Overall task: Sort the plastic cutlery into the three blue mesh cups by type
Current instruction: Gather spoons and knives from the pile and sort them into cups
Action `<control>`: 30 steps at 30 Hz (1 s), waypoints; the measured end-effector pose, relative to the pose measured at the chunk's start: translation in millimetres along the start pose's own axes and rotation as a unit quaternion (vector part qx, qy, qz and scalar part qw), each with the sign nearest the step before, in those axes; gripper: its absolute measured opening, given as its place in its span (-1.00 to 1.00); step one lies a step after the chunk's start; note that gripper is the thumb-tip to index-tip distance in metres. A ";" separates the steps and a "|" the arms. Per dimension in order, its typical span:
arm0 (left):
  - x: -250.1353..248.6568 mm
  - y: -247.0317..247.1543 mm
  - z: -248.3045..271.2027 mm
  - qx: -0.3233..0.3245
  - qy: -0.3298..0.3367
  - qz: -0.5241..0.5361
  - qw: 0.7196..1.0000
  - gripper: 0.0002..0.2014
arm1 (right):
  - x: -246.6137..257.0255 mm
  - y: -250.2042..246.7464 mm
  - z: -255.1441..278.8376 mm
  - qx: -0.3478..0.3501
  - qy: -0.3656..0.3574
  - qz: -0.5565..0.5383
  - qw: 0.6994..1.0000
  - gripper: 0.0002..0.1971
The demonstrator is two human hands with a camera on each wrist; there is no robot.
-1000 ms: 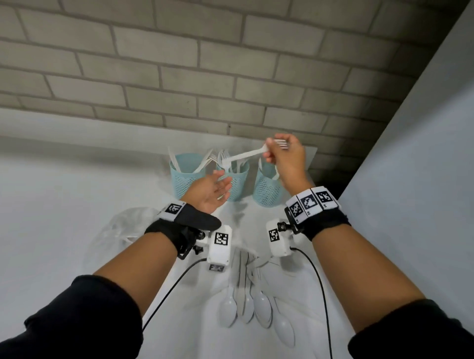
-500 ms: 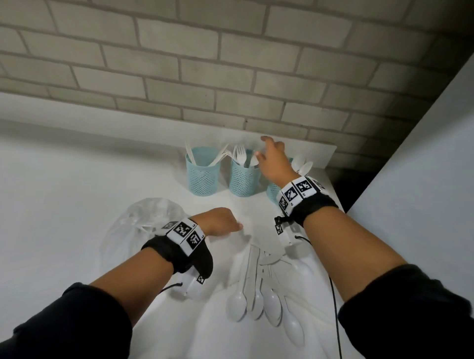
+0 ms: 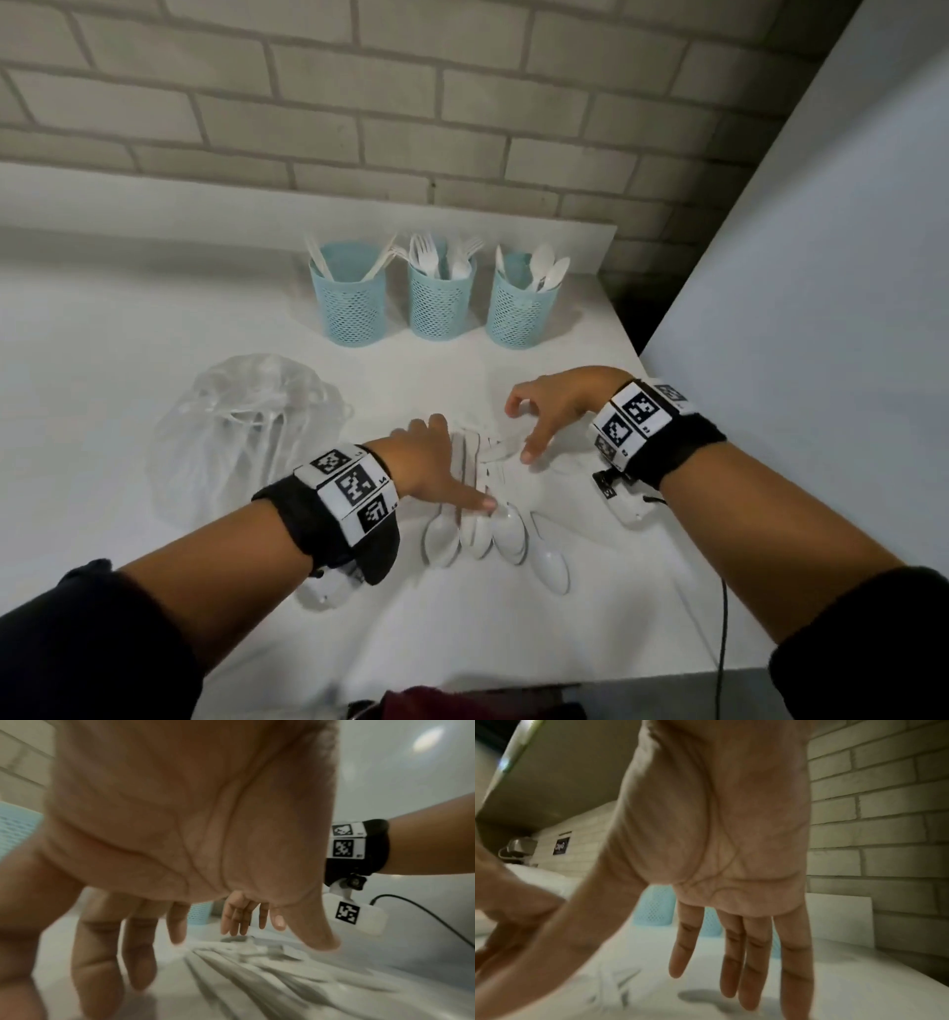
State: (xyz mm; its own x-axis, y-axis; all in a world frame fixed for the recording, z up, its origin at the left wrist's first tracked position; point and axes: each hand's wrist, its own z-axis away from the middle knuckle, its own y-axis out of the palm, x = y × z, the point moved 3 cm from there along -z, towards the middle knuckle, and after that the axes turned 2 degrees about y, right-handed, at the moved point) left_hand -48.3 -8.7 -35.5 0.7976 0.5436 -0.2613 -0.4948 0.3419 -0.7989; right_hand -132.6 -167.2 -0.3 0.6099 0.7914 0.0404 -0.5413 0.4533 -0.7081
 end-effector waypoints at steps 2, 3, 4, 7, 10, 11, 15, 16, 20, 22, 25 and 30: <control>-9.1 12.5 5.7 -0.009 0.007 -0.020 1.000 0.28 | -4.0 14.6 9.6 0.006 0.025 0.027 0.999 -0.06; -13.8 18.3 8.6 -0.014 0.014 -0.028 0.999 0.27 | -4.5 20.3 14.2 0.003 0.036 0.049 0.998 -0.01; -18.1 22.9 11.5 -0.021 0.019 -0.037 0.999 0.25 | -3.2 25.3 19.5 0.000 0.045 0.072 0.996 0.03; -24.8 30.7 14.5 -0.052 0.028 -0.055 0.997 0.14 | 3.6 40.7 30.5 -0.004 0.066 0.115 0.991 0.10; -28.9 30.3 15.0 -0.077 0.029 -0.039 0.996 0.05 | 13.1 56.1 35.2 -0.011 0.073 0.089 0.993 0.08; -29.2 29.8 13.4 -0.079 0.028 -0.024 0.996 0.02 | 16.4 59.7 35.1 -0.014 0.069 0.074 0.995 0.04; -18.7 22.6 0.9 -0.078 0.010 0.088 0.993 -0.12 | 26.7 61.2 30.3 -0.052 0.047 -0.009 0.997 -0.22; -15.8 19.0 -2.0 -0.081 0.013 0.105 0.991 -0.18 | 29.2 59.3 27.4 -0.067 0.042 -0.039 0.996 -0.32; -6.5 3.6 -11.9 -0.098 0.016 0.129 0.987 -0.61 | 40.7 53.1 6.2 -0.096 0.021 -0.172 0.980 -0.64; -2.4 -1.5 -19.4 -0.100 0.010 0.148 0.984 -0.77 | 46.0 48.7 -1.4 -0.119 0.026 -0.204 0.971 -0.74; 4.4 -6.6 -31.7 -0.094 -0.004 0.196 0.976 -0.74 | 51.1 40.2 -9.9 -0.164 0.027 -0.234 0.958 -0.73; 14.9 -15.9 -36.9 -0.109 0.006 0.283 0.953 -0.58 | 53.6 29.8 -21.6 -0.207 0.030 -0.276 0.938 -0.72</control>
State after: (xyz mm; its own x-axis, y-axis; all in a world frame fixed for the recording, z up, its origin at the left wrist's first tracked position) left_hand -15.9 -34.4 -46.7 0.4294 0.5849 -0.6881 -0.7644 -0.1705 -0.6218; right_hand -103.5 -120.2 -34.4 0.7692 0.4533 0.4504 0.1293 0.5798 -0.8044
